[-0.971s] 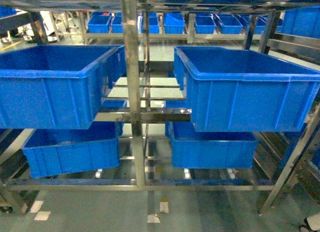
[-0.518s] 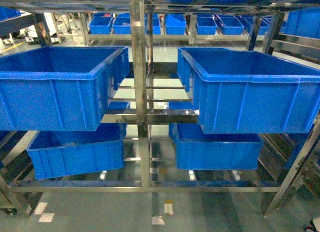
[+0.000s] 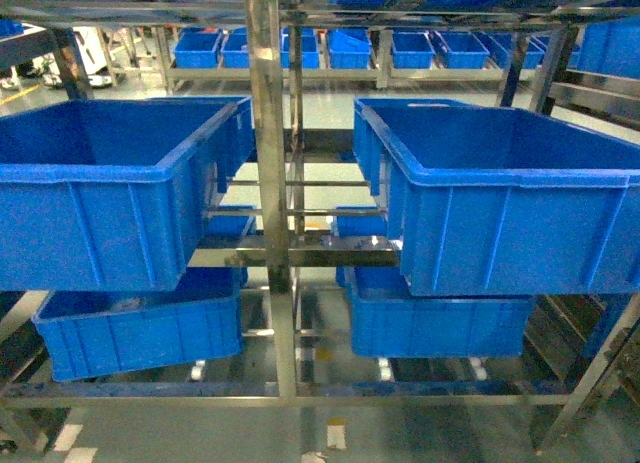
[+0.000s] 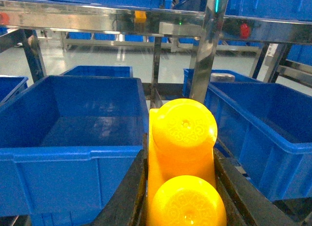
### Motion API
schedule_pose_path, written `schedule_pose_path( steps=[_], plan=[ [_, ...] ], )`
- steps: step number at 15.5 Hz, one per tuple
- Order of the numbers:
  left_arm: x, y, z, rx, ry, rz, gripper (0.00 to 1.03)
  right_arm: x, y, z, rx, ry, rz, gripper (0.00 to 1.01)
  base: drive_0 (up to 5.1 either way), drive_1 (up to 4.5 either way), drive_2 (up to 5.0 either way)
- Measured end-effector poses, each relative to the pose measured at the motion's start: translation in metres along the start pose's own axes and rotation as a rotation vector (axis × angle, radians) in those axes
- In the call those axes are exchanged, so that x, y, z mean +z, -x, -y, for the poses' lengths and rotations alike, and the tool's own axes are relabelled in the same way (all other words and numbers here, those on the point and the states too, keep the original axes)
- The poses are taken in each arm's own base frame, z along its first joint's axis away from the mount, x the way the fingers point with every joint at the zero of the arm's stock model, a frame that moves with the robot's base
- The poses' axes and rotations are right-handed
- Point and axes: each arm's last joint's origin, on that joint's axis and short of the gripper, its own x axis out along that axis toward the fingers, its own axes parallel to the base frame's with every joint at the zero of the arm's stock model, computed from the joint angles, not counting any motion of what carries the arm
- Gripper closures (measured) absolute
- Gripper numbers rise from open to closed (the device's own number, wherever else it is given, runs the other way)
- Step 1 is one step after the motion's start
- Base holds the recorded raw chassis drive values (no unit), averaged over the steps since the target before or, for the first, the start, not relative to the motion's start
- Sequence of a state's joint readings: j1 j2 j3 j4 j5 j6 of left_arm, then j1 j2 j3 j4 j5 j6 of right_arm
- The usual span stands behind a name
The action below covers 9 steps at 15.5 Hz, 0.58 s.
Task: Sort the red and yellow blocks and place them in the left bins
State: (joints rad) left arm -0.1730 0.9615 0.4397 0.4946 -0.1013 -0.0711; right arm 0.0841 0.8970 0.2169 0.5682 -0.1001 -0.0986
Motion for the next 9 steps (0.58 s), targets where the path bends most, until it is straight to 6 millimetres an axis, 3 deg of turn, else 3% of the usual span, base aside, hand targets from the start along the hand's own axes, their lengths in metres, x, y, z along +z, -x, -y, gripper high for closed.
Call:
schedule_pose_path(
  steps=[9],
  plan=[
    [-0.0001,-0.0002,-0.0006,0.003,0.0,0.0,0.76,0.0001,0.0,0.0001,-0.002,0.0,0.001,0.74,-0.1,4.03,-4.2]
  ],
)
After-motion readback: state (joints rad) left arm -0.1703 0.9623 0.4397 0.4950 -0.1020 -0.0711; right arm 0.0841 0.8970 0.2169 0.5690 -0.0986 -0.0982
